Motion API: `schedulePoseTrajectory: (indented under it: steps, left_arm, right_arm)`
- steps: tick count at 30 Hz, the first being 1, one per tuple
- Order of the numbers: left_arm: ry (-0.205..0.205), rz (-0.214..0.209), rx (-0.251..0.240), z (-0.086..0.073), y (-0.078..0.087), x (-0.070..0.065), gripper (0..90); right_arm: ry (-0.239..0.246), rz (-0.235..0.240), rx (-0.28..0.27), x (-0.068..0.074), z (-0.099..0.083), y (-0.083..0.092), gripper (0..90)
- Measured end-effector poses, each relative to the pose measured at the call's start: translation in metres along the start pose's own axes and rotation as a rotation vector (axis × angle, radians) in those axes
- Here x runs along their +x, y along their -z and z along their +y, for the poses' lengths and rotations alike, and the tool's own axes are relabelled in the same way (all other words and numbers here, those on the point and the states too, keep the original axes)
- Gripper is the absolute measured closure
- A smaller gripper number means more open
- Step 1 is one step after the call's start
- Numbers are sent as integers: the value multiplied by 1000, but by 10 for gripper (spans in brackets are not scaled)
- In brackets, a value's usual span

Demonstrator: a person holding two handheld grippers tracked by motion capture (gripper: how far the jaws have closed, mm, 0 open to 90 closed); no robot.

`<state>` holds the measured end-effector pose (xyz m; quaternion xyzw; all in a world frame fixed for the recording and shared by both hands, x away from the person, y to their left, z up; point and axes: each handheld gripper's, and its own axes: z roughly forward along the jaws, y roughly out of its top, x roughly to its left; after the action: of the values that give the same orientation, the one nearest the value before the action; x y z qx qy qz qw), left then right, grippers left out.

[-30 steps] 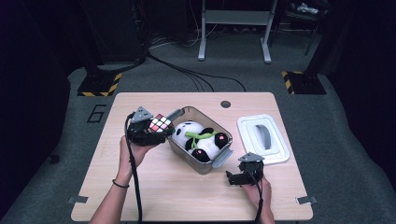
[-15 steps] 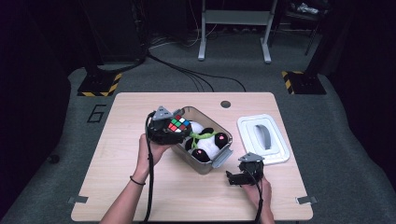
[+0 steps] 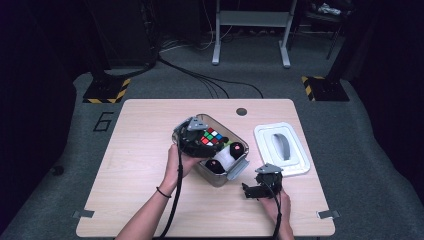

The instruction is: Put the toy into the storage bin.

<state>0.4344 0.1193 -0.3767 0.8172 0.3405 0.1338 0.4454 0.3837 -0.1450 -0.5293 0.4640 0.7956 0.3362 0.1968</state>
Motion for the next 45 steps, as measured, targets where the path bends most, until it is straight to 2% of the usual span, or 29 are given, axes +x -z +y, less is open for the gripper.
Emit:
schedulePoseTrajectory:
  steps: [8,13,14,16,19,22,27,34,39,43,45]
  left_arm:
    - [8,-18,34,1,-22,-13,339]
    - [-9,-25,62,2,-28,-22,339]
    - [-22,-15,73,2,-29,-24,339]
    - [-19,-24,82,1,-32,-25,338]
    - [-37,-11,108,-1,-35,-28,337]
    - [-50,-25,124,-3,-37,-29,331]
    - [-72,-47,127,-2,-33,-34,242]
    - [-69,-75,94,-1,-18,-34,219]
    - [-46,-76,43,8,-5,-28,239]
    - [-54,-59,46,16,-4,-22,289]
    - [-58,-64,65,16,-7,-20,360]
  right_arm:
    - [-5,0,1,0,0,0,2]
    - [-7,-1,0,0,0,0,2]
    - [-9,-1,0,0,0,0,2]
    - [-13,-2,3,1,0,0,2]
    - [-13,-1,2,1,0,0,2]
    - [-12,-2,3,1,0,0,2]
    - [-18,-3,3,1,0,0,2]
    - [-16,-3,1,1,0,0,2]
    - [-19,-3,3,1,0,0,2]
    - [-17,-3,1,1,0,0,2]
    - [-18,-3,2,1,0,0,2]
